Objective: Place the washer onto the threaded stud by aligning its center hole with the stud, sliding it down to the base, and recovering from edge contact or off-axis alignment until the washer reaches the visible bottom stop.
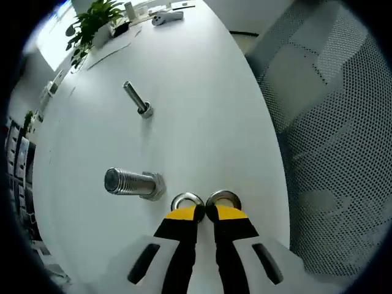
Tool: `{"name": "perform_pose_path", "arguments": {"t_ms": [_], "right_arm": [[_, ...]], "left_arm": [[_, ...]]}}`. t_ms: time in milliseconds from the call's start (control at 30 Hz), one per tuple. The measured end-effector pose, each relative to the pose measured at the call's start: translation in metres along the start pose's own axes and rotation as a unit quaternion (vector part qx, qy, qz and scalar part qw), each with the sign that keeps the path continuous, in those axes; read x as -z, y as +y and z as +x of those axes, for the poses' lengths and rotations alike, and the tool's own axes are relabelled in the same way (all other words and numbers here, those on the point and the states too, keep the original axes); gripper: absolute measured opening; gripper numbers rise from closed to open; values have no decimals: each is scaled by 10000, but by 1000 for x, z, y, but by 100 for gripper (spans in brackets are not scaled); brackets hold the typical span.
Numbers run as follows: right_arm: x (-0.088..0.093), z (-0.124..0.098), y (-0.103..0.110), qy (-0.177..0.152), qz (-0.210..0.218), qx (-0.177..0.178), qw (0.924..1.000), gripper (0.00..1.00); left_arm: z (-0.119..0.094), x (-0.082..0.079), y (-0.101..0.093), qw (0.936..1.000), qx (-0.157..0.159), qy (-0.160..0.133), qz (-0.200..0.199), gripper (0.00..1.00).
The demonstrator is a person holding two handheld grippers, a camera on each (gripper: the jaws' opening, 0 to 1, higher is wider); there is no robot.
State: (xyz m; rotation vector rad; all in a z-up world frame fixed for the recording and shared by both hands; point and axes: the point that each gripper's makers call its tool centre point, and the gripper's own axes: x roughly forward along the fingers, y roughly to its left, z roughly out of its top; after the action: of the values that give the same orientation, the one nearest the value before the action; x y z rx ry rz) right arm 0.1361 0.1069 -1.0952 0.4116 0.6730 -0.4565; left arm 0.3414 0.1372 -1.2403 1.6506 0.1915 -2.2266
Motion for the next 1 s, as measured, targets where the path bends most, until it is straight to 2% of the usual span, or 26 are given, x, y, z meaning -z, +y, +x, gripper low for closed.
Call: {"name": "perform_pose_path", "arguments": {"t_ms": [33, 67, 100, 233, 300, 333, 367, 400, 433, 500, 533, 567, 633, 667, 733, 767, 900, 967, 1000], "right_arm": [[0, 0, 0, 4, -2, -8, 10000, 26], [0, 0, 1, 9, -4, -15, 10000, 26], [0, 0, 1, 18, -10, -26, 10000, 26], [1, 0, 3, 25, -21, -63, 10000, 26], [1, 0, 3, 20, -23, -78, 10000, 26], [1, 0, 3, 18, -22, -82, 10000, 26], [1, 0, 3, 19, -23, -87, 10000, 26], [1, 0, 4, 20, -23, -88, 10000, 26], [1, 0, 3, 18, -24, -92, 10000, 26], [1, 0, 3, 9, -18, -94, 10000, 26], [1, 0, 3, 9, -17, -93, 10000, 26], [1, 1, 2, 10, -17, -93, 10000, 26], [1, 1, 2, 10, -18, -92, 10000, 26], [1, 1, 1, 11, -16, -91, 10000, 26], [1, 0, 3, 12, -16, -96, 10000, 26], [1, 0, 3, 12, -21, -106, 9999, 26], [1, 2, 1, 23, -49, -135, 9999, 26], [1, 1, 3, 31, -61, -150, 9999, 26], [1, 1, 4, 39, -63, -157, 9998, 26]], "left_arm": [[0, -1, -1, 9995, 48, -19, 298, 8], [0, -1, -1, 9992, 81, -16, 383, 8], [0, 0, 0, 9997, 100, 49, 240, 8], [-1, -1, -1, 9953, 286, 128, 916, 8], [-1, -4, -4, 9866, 391, 179, 1573, 8], [-1, -5, -5, 9758, 456, 182, 2129, 8], [-2, -5, -5, 9746, 458, 224, 2180, 8], [-2, -5, -6, 9770, 457, 272, 2063, 7], [-3, -7, -8, 9742, 478, 293, 2186, 7], [-3, -8, -7, 9638, 521, 312, 2597, 7], [-3, -8, -7, 9653, 514, 326, 2538, 7], [-3, -11, -6, 9726, 433, 305, 2265, 7], [-4, -20, -3, 9868, 275, 10, 1593, 7], [-5, -22, 0, 9917, 247, -142, 1252, 7], [-12, -29, 5, 9966, 152, -488, 649, 7], [-19, -32, 6, 9971, 157, -617, 415, 6], [-41, -43, 10, 9940, -3, -1079, 154, 0], [-49, -42, 17, 9933, -204, -1125, 159, 0], [-50, -42, 25, 9921, -424, -1182, 25, 0]]}}
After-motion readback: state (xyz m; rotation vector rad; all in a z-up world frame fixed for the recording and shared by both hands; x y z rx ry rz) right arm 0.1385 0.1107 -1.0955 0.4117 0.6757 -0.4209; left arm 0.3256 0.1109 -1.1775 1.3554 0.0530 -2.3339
